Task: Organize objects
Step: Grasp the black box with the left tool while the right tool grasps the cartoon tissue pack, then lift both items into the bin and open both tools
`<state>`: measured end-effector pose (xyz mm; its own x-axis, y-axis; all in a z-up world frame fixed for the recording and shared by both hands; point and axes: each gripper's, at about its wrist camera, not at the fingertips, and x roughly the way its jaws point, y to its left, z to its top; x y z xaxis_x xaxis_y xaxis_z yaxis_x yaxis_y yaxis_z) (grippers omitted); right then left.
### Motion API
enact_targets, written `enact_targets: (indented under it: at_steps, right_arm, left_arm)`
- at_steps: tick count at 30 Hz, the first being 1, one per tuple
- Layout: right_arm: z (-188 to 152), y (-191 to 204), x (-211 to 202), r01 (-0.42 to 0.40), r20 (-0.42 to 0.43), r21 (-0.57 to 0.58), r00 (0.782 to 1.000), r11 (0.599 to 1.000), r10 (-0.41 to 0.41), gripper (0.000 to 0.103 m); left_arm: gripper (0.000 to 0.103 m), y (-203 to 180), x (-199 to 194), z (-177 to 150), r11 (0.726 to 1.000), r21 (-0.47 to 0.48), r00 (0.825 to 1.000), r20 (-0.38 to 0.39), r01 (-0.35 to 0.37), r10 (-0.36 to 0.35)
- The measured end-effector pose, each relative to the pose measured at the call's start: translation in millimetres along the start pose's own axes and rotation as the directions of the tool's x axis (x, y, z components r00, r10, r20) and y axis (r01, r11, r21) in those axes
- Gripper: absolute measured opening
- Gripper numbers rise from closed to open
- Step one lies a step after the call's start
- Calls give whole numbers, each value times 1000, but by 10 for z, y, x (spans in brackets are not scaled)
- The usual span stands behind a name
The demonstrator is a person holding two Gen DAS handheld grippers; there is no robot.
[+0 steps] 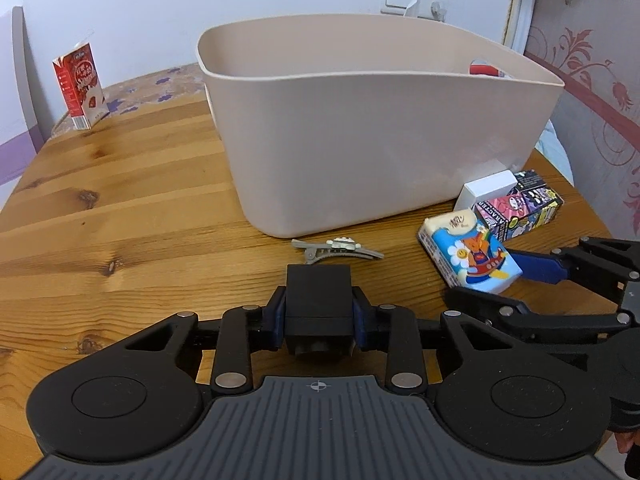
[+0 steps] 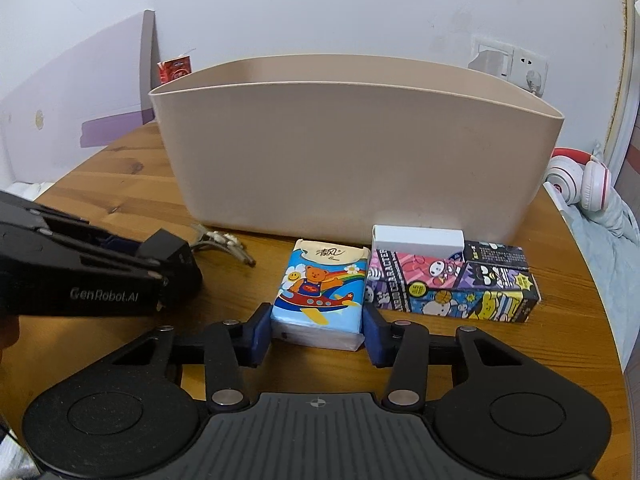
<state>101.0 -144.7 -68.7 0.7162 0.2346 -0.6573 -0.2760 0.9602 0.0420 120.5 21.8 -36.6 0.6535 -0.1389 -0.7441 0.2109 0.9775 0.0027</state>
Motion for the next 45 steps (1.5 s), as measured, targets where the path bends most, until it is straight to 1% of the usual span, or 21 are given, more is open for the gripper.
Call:
enact_targets:
  at_steps: [7, 11, 17, 22, 31, 38, 43, 45]
  right_arm:
    - [-15, 23, -206, -15, 30, -24, 999, 1000, 15, 44]
    - [-1, 3, -373, -13, 60, -30, 998, 999, 15, 44]
    - [73, -53, -582, -11, 115, -24, 993, 1000, 14, 44]
    - [177, -77, -714, -5, 163, -18, 987, 1000, 8, 44]
    - [425, -195, -922, 7, 253, 4, 967, 1000, -8, 44]
    - [656, -354, -897, 25, 290, 32, 956, 999, -33, 44]
    - [802, -432, -827, 36, 293, 38, 955, 999, -45, 44]
    - [864, -445, -780, 47, 288, 25, 956, 999, -52, 44]
  left_arm:
    - [32, 19, -164, 30, 1000, -3, 999, 37, 1, -1]
    - [32, 28, -280, 69, 1000, 2, 998, 65, -3, 3]
    - [32, 21, -466, 149, 1000, 2, 994, 109, 10, -10]
    - [32, 3, -596, 231, 1000, 4, 989, 148, 17, -17]
    - [32, 4, -778, 458, 1000, 3, 976, 218, 16, -16]
    - [32, 16, -739, 685, 1000, 0, 969, 249, -4, 3]
    - [32, 23, -553, 871, 999, -4, 972, 233, -32, 32]
    - [32, 33, -487, 938, 999, -9, 970, 240, -47, 48]
